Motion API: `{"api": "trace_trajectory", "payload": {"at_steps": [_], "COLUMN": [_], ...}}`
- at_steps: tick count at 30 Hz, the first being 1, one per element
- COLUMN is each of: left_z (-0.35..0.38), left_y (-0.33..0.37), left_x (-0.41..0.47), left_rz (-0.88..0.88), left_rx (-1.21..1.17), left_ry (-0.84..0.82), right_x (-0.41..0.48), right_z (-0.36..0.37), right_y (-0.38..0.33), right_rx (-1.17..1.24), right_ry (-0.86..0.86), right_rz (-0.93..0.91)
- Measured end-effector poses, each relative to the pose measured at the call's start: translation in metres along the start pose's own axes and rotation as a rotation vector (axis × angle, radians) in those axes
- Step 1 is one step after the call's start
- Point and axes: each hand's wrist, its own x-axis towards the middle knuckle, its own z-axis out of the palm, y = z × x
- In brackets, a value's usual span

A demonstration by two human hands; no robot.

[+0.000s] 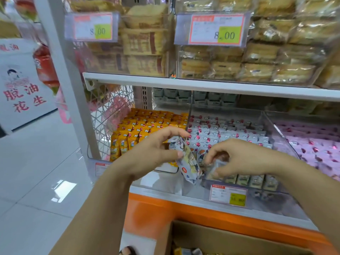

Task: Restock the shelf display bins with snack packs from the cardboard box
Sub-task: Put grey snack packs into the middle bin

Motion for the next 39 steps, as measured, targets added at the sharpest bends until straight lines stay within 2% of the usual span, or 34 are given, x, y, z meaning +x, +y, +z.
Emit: {"api": "trace_trajectory", "payload": {"at_steps": [3, 6, 9, 13, 15, 19, 21, 24, 27, 30, 32, 34, 36, 39], "left_z": [0.007, 0.021, 0.036, 0.05, 0.047, 0.039, 0.04, 0.046, 0.048, 0.054, 0.061, 0.066, 0.067, 0.07], "left_y": [0.002, 0.007, 0.012, 0.012, 0.013, 0.011, 0.006, 0.0, -0.002, 0.0, 0.003, 0.003, 0.001, -0.005], "left_x": [0.01, 0.02, 0.028, 0.042, 0.046, 0.05, 0.053, 0.057, 0.06, 0.063, 0.063, 0.062, 0.06, 0.059], "left_rz": [0.053, 0.108, 0.114, 0.104, 0.122, 0.167, 0.165, 0.14, 0.121, 0.159, 0.166, 0.143, 0.134, 0.115], "left_rx": [-0.004, 0.074, 0.143, 0.197, 0.204, 0.169, 0.105, -0.123, -0.309, -0.502, -0.582, -0.533, -0.354, -0.038], "left_ry": [0.069, 0.16, 0.16, 0.141, 0.155, 0.248, 0.286, 0.366, 0.488, 0.54, 0.494, 0.394, 0.273, 0.182], "right_x": [-0.014, -0.025, -0.028, -0.032, -0.036, -0.042, -0.039, -0.031, -0.028, -0.024, -0.018, -0.011, -0.007, -0.005], "right_z": [-0.006, -0.011, -0.014, -0.019, -0.024, -0.023, -0.009, 0.013, 0.024, 0.023, 0.02, 0.015, 0.008, 0.0], "right_y": [0.002, 0.009, 0.013, 0.016, 0.02, 0.027, 0.025, 0.016, 0.01, 0.007, 0.007, 0.008, 0.009, 0.014], "right_rx": [0.013, 0.137, 0.246, 0.192, 0.18, 0.619, 0.824, 0.999, 0.843, 0.755, 0.782, 0.854, 0.89, 0.684], "right_ry": [0.17, 0.286, 0.375, 0.443, 0.576, 0.916, 0.902, 0.742, 0.609, 0.602, 0.64, 0.692, 0.723, 0.709], "right_rz": [-0.002, 0.045, 0.053, 0.055, 0.042, 0.059, 0.06, 0.067, 0.13, 0.165, 0.14, 0.091, 0.064, 0.049]}}
